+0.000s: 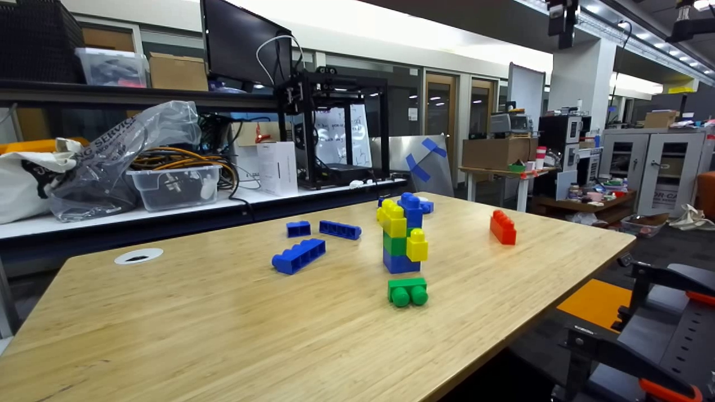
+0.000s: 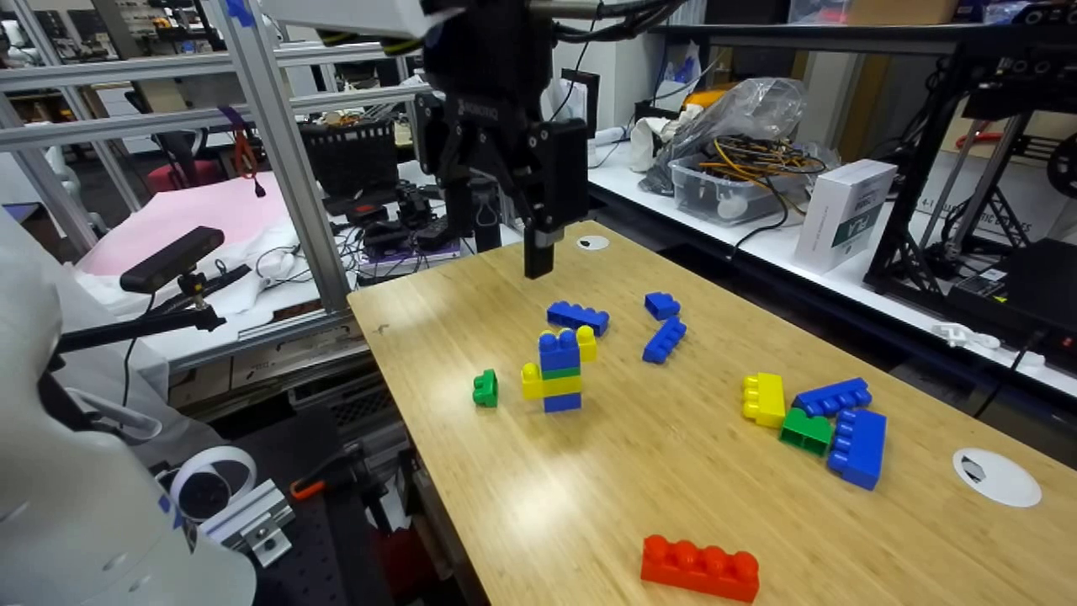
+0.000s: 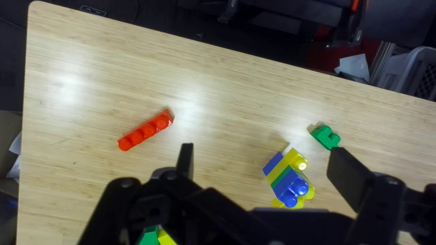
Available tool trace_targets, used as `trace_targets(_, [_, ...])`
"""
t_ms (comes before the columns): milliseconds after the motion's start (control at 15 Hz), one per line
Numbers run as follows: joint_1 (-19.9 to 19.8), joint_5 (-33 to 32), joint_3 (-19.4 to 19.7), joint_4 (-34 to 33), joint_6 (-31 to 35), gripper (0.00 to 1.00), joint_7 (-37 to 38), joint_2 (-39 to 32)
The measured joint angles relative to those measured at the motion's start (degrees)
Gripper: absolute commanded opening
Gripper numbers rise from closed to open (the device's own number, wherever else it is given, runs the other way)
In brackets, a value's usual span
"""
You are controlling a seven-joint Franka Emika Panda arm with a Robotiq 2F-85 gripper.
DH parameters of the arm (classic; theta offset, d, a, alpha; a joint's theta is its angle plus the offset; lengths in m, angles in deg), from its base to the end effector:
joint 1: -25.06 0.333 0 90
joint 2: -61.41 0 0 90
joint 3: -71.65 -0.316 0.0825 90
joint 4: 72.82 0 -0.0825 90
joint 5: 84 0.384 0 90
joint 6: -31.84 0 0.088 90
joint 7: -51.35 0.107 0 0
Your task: Take the green block on the right then place it at the top of the slack of blocks
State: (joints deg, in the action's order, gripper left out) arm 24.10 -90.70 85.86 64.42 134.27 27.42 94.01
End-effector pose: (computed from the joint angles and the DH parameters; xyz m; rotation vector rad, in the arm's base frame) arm 0.3609 -0.1177 0.5085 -3.0876 -0.3446 0.0650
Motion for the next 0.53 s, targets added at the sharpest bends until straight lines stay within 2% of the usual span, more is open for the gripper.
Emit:
trace_targets(200, [1.29,4.32,-2.83,0.29,3.73,1.0,5.51,-3.96])
trace_targets(533, [2.07,9.88,-8.11,0.55,14.21,1.0,18.01,-12.17])
